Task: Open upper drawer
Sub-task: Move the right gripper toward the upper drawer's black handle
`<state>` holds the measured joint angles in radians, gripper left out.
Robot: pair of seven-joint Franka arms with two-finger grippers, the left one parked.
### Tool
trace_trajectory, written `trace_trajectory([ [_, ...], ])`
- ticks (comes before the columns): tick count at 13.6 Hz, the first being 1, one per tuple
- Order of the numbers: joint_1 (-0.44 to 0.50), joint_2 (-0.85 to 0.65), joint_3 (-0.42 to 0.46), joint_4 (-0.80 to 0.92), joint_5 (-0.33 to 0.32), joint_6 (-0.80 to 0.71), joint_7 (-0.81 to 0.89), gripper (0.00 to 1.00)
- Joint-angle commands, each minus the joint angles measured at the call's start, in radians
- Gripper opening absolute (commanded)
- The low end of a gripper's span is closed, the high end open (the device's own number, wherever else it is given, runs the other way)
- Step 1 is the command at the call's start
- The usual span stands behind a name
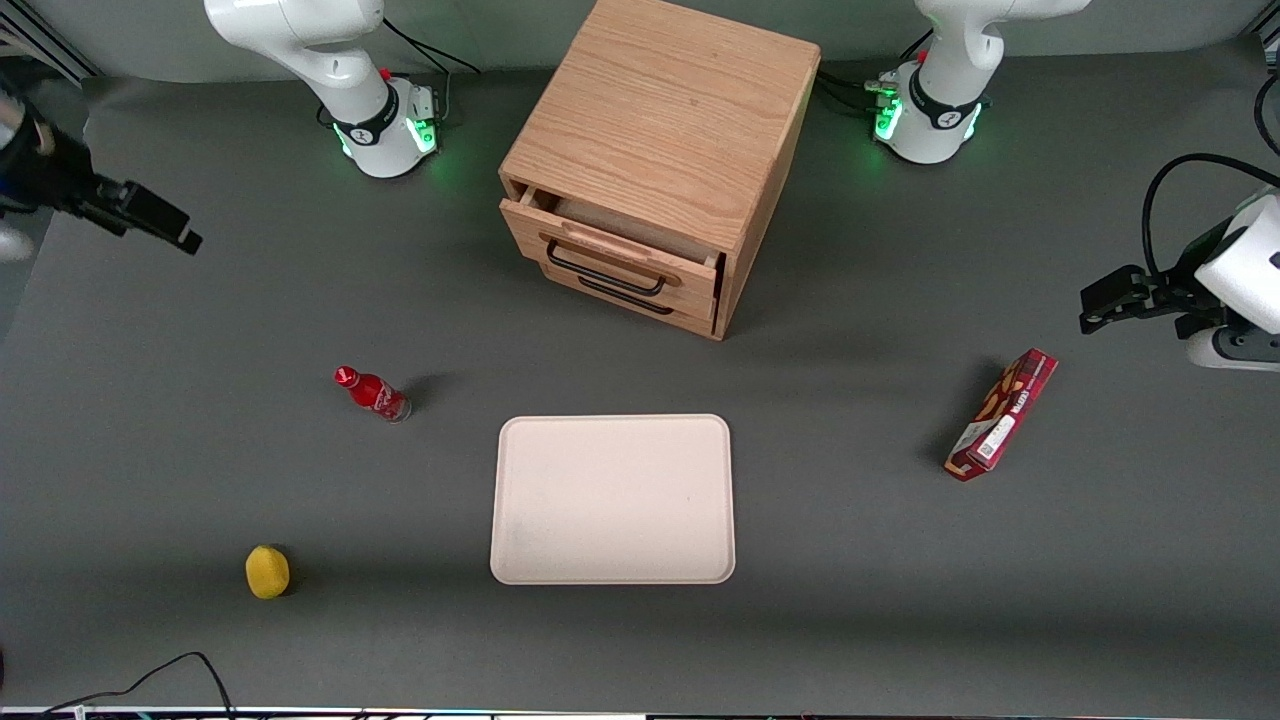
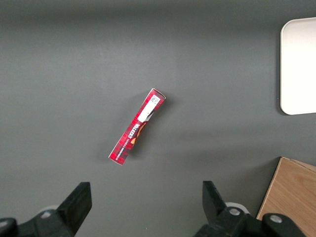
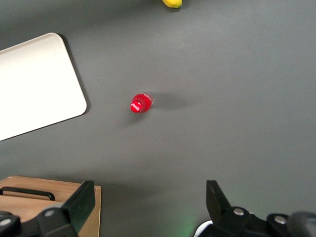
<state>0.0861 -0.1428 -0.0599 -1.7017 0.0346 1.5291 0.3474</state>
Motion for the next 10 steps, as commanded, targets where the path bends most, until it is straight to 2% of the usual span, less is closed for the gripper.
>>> trace_trajectory([
  [1, 0.01, 0.022, -0.003, 0.06, -0.025, -0.018, -0.018, 1.0],
  [5, 0.024, 0.017, 0.011, 0.079, -0.024, -0.03, -0.04, 1.0],
  [6, 0.026, 0.014, 0.023, 0.08, -0.012, -0.041, -0.097, 1.0],
  [8, 0.024, 0.006, 0.104, 0.103, 0.008, -0.108, -0.369, 1.0],
  [10, 0.027, 0.018, 0.141, 0.122, 0.039, -0.159, -0.427, 1.0],
])
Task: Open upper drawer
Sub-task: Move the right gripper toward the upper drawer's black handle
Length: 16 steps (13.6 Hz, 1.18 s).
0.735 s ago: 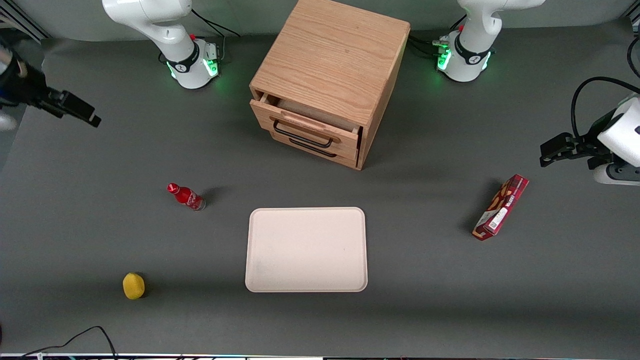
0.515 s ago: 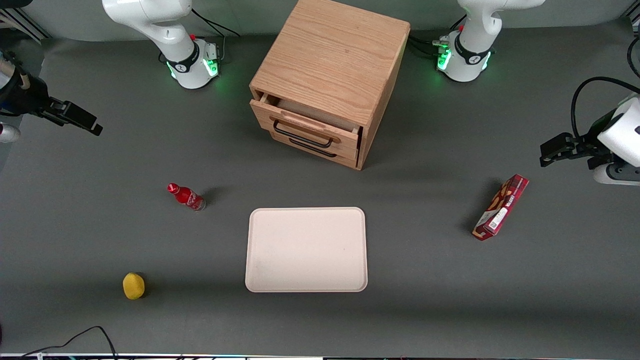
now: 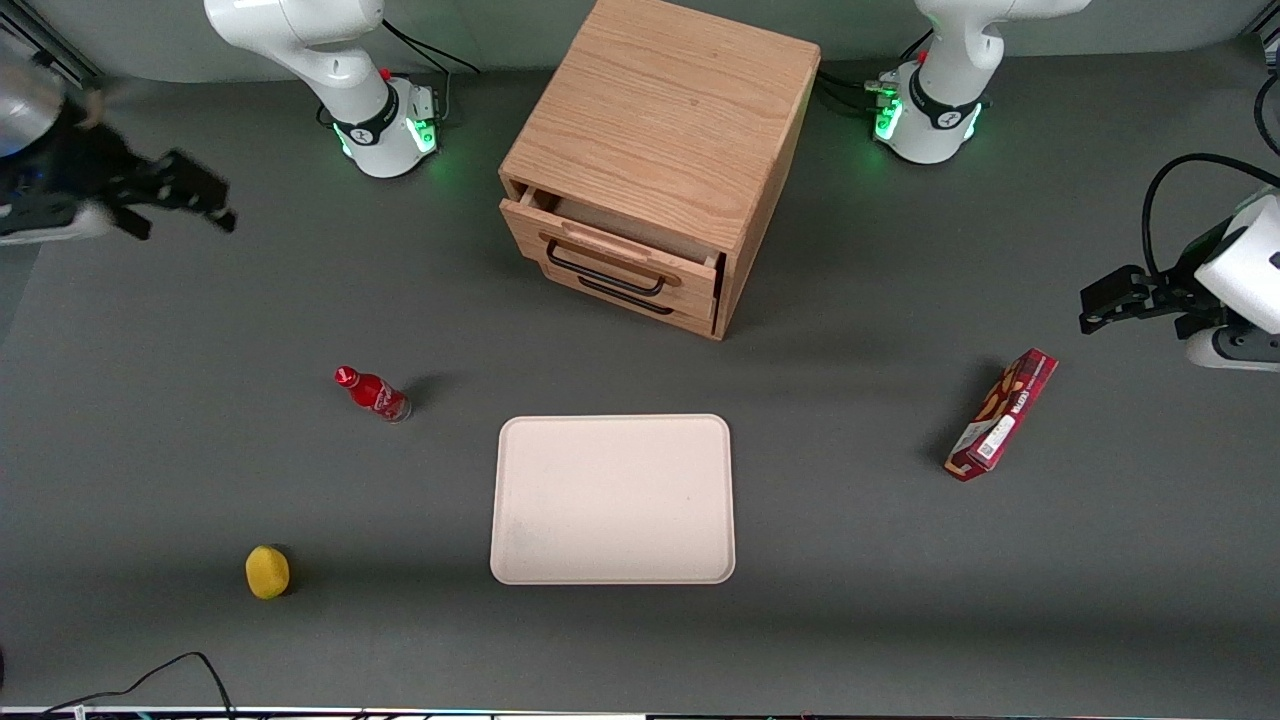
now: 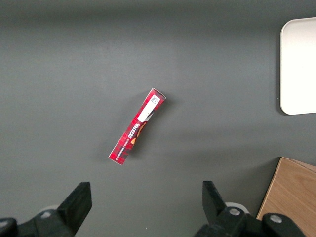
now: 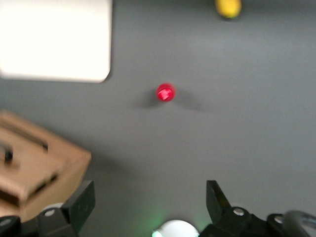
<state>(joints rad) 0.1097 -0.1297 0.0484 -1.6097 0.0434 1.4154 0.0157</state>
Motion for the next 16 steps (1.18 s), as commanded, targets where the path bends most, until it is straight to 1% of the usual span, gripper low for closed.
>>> trace_trajectory([
  [1, 0.004, 0.033, 0.065, 0.033, 0.076, -0.039, -0.117, 1.0],
  [2, 0.004, 0.06, 0.106, 0.031, 0.114, -0.039, -0.194, 1.0],
  [3, 0.004, 0.086, 0.167, 0.033, 0.121, -0.029, -0.323, 1.0],
  [4, 0.002, 0.119, 0.201, 0.031, 0.128, -0.006, -0.421, 1.0],
  [5, 0.004, 0.146, 0.232, 0.031, 0.142, 0.002, -0.475, 1.0],
  [6, 0.004, 0.188, 0.27, 0.031, 0.191, 0.017, -0.483, 1.0],
  [7, 0.004, 0.226, 0.295, 0.031, 0.222, 0.066, -0.484, 1.0],
  [8, 0.004, 0.273, 0.324, 0.033, 0.237, 0.103, -0.484, 1.0],
  [9, 0.004, 0.324, 0.359, 0.033, 0.243, 0.14, -0.487, 1.0],
  [11, 0.007, 0.41, 0.419, 0.033, 0.228, 0.229, -0.488, 1.0],
  [13, 0.024, 0.459, 0.426, 0.034, 0.225, 0.267, -0.488, 1.0],
  [16, 0.051, 0.482, 0.427, 0.031, 0.205, 0.312, -0.485, 1.0],
])
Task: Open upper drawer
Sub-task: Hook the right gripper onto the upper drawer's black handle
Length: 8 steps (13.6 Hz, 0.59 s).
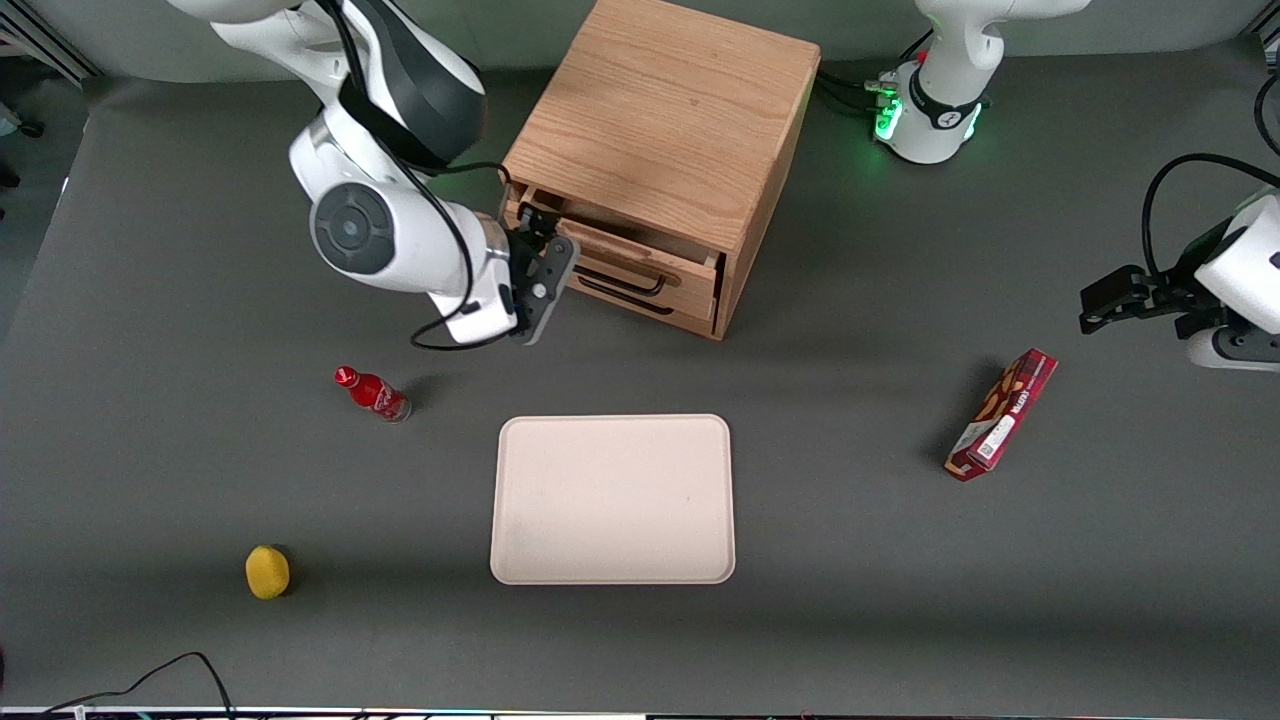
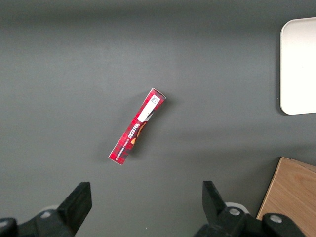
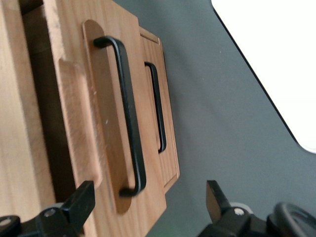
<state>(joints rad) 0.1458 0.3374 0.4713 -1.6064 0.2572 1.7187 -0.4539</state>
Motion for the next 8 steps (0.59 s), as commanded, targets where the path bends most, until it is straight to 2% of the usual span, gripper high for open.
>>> trace_trajectory([
  [1, 0.018, 0.017, 0.004, 0.028, -0.01, 0.013, -0.012, 1.0],
  [8, 0.047, 0.061, 0.004, 0.016, -0.036, 0.079, -0.003, 1.0],
])
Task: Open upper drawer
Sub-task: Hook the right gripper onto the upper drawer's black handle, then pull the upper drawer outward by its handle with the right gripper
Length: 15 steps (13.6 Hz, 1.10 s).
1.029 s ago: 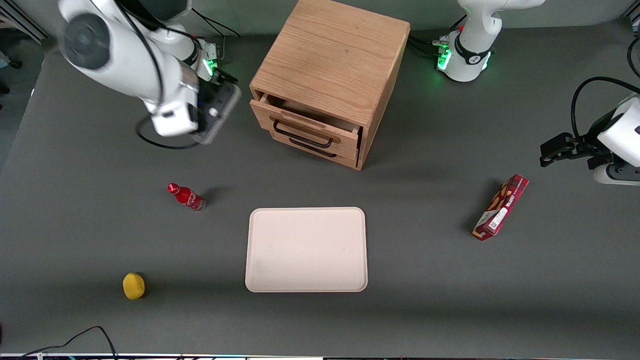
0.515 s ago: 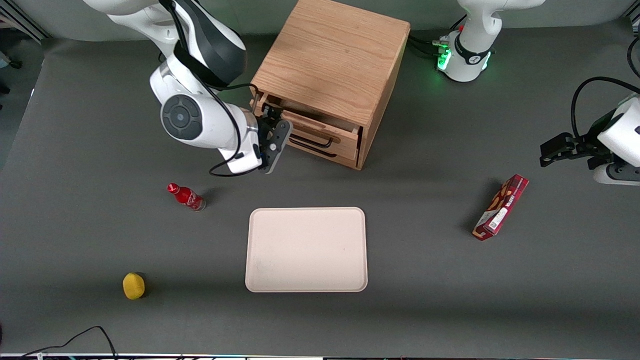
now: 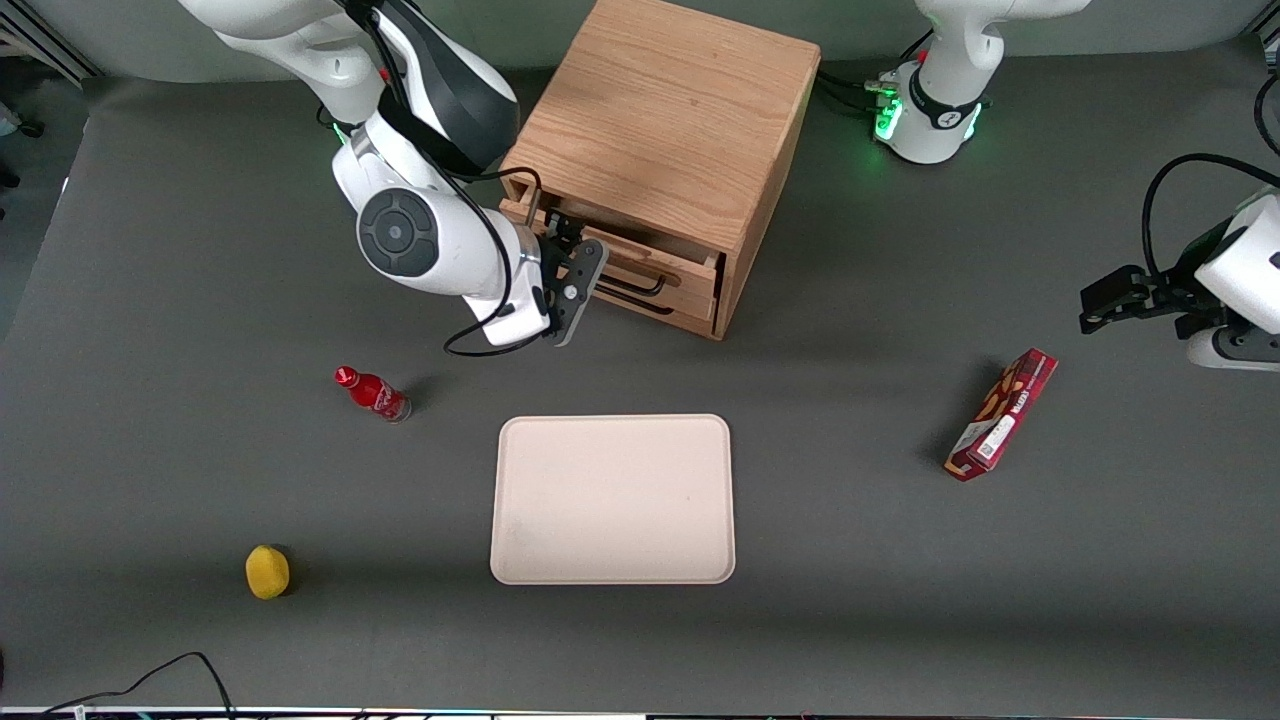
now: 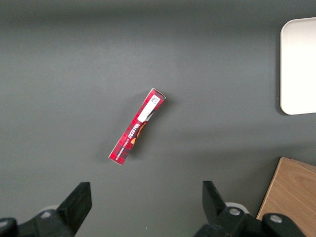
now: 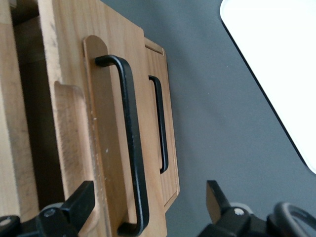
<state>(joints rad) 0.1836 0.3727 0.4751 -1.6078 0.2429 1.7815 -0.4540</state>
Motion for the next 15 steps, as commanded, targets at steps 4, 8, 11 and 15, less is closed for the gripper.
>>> trace_trajectory([
  [4, 0.011, 0.061, 0.002, 0.017, -0.06, 0.059, 0.015, 1.0],
  [8, 0.033, 0.086, 0.002, 0.016, -0.083, 0.101, 0.04, 1.0],
  [11, 0.03, 0.106, 0.0, 0.035, -0.151, 0.102, 0.043, 1.0],
  [15, 0.01, 0.166, -0.019, 0.164, -0.171, 0.072, 0.026, 1.0],
])
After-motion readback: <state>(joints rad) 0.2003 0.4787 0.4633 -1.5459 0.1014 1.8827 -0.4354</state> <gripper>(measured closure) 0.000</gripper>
